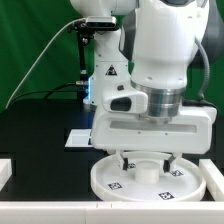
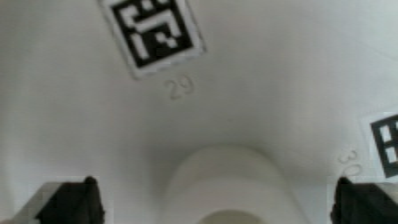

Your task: Assemble round table

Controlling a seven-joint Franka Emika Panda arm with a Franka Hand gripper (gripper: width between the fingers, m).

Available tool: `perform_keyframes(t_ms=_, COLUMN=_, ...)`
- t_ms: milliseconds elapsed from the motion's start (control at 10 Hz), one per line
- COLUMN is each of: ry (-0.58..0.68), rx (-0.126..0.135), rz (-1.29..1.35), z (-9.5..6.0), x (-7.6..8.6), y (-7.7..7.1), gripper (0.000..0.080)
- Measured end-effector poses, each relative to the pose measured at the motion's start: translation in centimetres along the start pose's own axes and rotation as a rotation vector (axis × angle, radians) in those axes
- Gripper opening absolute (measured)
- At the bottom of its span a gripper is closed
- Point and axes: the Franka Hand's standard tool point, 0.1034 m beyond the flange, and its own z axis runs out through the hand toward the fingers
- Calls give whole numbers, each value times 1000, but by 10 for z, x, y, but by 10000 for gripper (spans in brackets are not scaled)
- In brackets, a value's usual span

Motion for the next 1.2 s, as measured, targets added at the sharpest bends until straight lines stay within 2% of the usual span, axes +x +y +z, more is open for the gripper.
perform_keyframes(t_ms=100, ry=-8, rx=3, rz=10, z=-18, x=-3, y=7, gripper=648)
perform_keyframes(t_ms=200, ry=-4, rx=6, rz=23, z=-23, x=-6, y=8, gripper=649)
perform_keyframes(t_ms=700, ry=-3, rx=5, rz=19, z=-18, x=-9, y=7, gripper=649)
perform_keyframes(t_ms=800, ry=9, rx=9, rz=-26, z=-13, x=-25, y=11, gripper=649)
perform_keyframes(t_ms=1000, ry=-11, rx=20, rz=-78, z=-16, x=-62, y=21, gripper=649)
perform_keyframes(t_ms=1100, ry=-17, rx=23, rz=-87, z=-16, x=-72, y=27, gripper=649)
perform_keyframes(t_ms=1200, ry=-17, rx=21, rz=-85, z=-15, x=-69, y=25, gripper=649)
